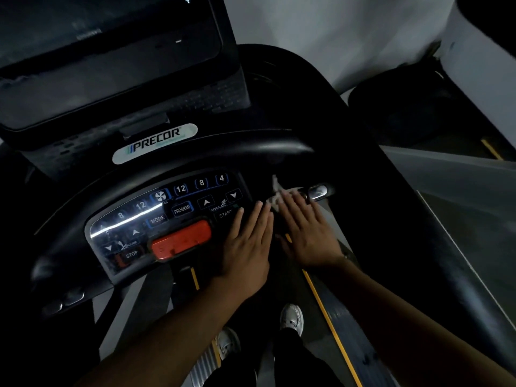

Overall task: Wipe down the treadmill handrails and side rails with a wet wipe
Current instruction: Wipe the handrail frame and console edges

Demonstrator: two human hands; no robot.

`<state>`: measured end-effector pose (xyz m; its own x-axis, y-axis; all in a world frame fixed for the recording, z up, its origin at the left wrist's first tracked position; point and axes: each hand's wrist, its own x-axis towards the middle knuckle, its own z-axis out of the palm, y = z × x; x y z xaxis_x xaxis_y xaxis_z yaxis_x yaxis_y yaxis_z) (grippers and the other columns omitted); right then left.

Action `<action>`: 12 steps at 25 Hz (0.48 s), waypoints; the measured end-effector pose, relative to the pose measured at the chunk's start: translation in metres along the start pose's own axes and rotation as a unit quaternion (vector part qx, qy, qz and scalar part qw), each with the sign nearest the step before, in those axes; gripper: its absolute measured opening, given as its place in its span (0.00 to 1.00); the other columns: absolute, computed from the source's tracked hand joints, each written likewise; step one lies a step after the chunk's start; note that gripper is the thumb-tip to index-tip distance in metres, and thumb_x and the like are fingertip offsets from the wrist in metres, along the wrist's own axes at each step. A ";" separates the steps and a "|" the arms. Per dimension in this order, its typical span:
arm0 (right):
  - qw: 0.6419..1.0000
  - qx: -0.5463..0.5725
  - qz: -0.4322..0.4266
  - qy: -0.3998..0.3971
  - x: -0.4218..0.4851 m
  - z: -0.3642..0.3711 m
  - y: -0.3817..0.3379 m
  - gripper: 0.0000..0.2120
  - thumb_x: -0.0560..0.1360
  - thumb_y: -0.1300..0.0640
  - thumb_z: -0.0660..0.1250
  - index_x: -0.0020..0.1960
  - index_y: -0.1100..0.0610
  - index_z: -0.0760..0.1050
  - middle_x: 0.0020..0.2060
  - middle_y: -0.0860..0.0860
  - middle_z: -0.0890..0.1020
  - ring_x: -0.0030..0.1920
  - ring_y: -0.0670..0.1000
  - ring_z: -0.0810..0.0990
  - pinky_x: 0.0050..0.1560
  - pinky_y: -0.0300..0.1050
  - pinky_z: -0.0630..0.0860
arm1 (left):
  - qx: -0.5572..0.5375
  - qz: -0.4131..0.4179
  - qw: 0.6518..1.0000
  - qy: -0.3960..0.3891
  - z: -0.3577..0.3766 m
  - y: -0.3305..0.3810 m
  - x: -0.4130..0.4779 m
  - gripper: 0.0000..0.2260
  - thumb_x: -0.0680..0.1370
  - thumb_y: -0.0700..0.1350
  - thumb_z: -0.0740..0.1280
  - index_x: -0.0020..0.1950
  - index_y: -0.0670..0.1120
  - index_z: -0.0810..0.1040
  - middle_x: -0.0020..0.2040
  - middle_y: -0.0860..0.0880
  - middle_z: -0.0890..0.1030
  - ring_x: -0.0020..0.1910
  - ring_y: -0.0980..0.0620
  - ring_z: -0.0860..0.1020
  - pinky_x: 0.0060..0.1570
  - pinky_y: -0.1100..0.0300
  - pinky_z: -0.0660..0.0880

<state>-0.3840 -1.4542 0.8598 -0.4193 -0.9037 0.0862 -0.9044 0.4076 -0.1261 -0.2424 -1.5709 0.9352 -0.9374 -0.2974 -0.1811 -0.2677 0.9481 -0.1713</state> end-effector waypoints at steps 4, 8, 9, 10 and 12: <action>0.987 0.029 0.156 -0.032 -0.011 -0.005 0.049 0.40 0.81 0.35 0.42 0.83 0.60 0.45 0.83 0.57 0.48 0.83 0.56 0.44 0.81 0.58 0.51 | 0.008 0.006 1.000 -0.017 -0.002 0.004 0.007 0.39 0.83 0.55 0.56 0.82 0.37 0.36 0.82 0.38 0.34 0.81 0.40 0.32 0.77 0.39 0.31; 0.998 0.043 0.031 -0.022 0.002 -0.003 0.003 0.38 0.83 0.36 0.47 0.83 0.61 0.50 0.83 0.60 0.52 0.83 0.58 0.46 0.81 0.60 0.52 | 0.013 0.002 1.000 -0.027 -0.001 0.010 0.009 0.39 0.83 0.54 0.56 0.81 0.36 0.37 0.82 0.37 0.34 0.81 0.39 0.33 0.78 0.38 0.34; 0.999 0.031 0.009 -0.022 0.001 0.001 0.002 0.38 0.84 0.36 0.47 0.83 0.61 0.50 0.83 0.59 0.52 0.83 0.58 0.47 0.81 0.60 0.53 | 0.013 0.002 1.000 -0.028 -0.001 0.010 0.010 0.39 0.83 0.54 0.56 0.81 0.37 0.37 0.82 0.37 0.34 0.81 0.39 0.33 0.78 0.37 0.34; 1.000 0.018 0.016 -0.018 -0.001 0.000 0.010 0.37 0.84 0.36 0.48 0.83 0.60 0.51 0.83 0.58 0.52 0.83 0.57 0.47 0.81 0.60 0.55 | 0.012 0.001 0.999 -0.029 -0.001 0.010 0.009 0.39 0.83 0.54 0.56 0.81 0.37 0.36 0.81 0.37 0.34 0.81 0.40 0.33 0.78 0.37 0.34; 0.993 0.022 0.118 -0.011 -0.005 -0.002 0.036 0.38 0.83 0.36 0.48 0.84 0.59 0.51 0.83 0.57 0.53 0.83 0.57 0.49 0.80 0.58 0.56 | 0.011 -0.001 1.000 -0.029 0.000 0.009 0.010 0.40 0.83 0.55 0.57 0.81 0.36 0.35 0.81 0.37 0.33 0.81 0.40 0.33 0.77 0.37 0.33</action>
<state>-0.4147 -1.4344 0.8568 -0.6165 -0.7869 0.0273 -0.7770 0.6025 -0.1825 -0.2537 -1.5651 0.9319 -0.9225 -0.3052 -0.2364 -0.2633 0.9452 -0.1931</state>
